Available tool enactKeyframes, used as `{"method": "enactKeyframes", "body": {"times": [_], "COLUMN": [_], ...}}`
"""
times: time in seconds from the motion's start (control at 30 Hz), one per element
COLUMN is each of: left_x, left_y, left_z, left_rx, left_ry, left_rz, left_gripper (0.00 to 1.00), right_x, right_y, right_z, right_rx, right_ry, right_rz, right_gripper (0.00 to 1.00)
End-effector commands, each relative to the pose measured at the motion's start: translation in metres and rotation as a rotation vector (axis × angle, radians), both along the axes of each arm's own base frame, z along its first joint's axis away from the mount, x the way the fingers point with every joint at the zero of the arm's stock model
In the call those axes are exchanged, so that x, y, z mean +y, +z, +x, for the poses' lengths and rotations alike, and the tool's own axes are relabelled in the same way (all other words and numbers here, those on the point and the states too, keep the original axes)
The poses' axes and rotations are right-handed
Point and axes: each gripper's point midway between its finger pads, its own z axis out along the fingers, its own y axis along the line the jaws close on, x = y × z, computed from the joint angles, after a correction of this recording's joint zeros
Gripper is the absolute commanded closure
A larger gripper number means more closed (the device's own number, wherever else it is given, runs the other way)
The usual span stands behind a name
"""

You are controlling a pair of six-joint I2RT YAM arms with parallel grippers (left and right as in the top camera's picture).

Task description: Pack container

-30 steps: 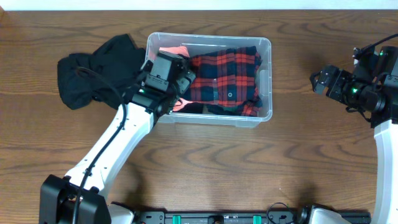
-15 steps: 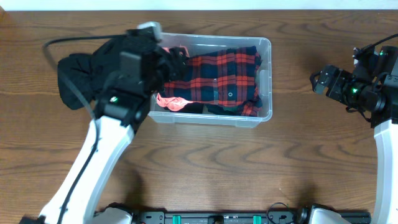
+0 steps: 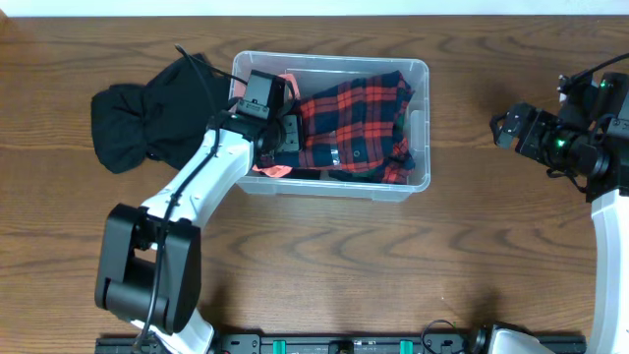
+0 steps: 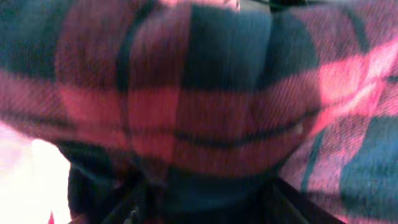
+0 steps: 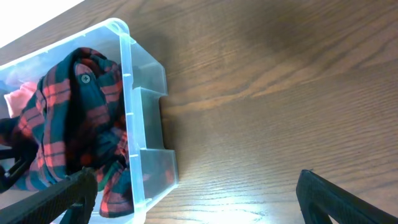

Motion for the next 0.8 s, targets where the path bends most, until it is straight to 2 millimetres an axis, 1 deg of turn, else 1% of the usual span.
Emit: {"method": "enactKeyframes", "body": {"times": [0.0,0.1,0.13,0.2,0.23,0.27,0.3,0.33,0.4,0.47,0.53,0.6,0.7,0.77], "left_x": [-0.006,-0.018,-0.027,-0.040,-0.050,-0.059,-0.069,-0.081,-0.102,-0.122,-0.138,-0.145,-0.146,-0.143], "left_y": [0.050,0.114,0.142,0.167,0.175,0.179,0.179,0.175,0.158,0.128,0.090,0.049,-0.004,-0.027], "left_z": [0.003,0.005,0.005,0.005,0.004,0.004,0.004,0.004,0.004,0.004,0.003,0.002,0.000,-0.005], "left_rx": [-0.085,-0.236,-0.317,-0.405,-0.445,-0.466,-0.477,-0.478,-0.464,-0.425,-0.357,-0.281,-0.174,-0.109], "left_ry": [-0.019,-0.047,-0.069,-0.109,-0.140,-0.162,-0.183,-0.205,-0.256,-0.319,-0.354,-0.372,-0.365,-0.346], "left_rz": [-0.044,-0.110,-0.144,-0.170,-0.180,-0.188,-0.195,-0.202,-0.195,-0.163,-0.136,-0.105,-0.070,-0.055], "left_gripper": [0.38,0.36,0.34,0.33,0.32,0.32,0.32,0.32,0.32,0.32,0.32,0.32,0.32,0.32], "right_x": [-0.002,-0.002,-0.002,-0.002,-0.002,-0.002,-0.002,-0.002,-0.002,-0.002,-0.002,-0.002,-0.002,-0.002], "right_y": [0.001,0.001,0.001,0.001,0.001,0.001,0.001,0.001,0.001,0.001,0.001,0.001,0.001,0.001], "right_z": [0.000,0.000,0.000,0.000,0.000,0.000,0.000,0.000,0.000,0.000,0.000,0.000,0.000,0.000], "right_rx": [-0.003,-0.003,-0.003,-0.003,-0.003,-0.003,-0.003,-0.003,-0.003,-0.003,-0.003,-0.003,-0.003,-0.003], "right_ry": [0.003,0.003,0.003,0.003,0.003,0.003,0.003,0.003,0.003,0.003,0.003,0.003,0.003,0.003], "right_rz": [-0.007,-0.007,-0.007,-0.007,-0.007,-0.007,-0.007,-0.007,-0.007,-0.007,-0.007,-0.007,-0.007,-0.007], "right_gripper": [0.01,0.01,0.01,0.01,0.01,0.01,0.01,0.01,0.01,0.01,0.01,0.01,0.01,0.01]}}
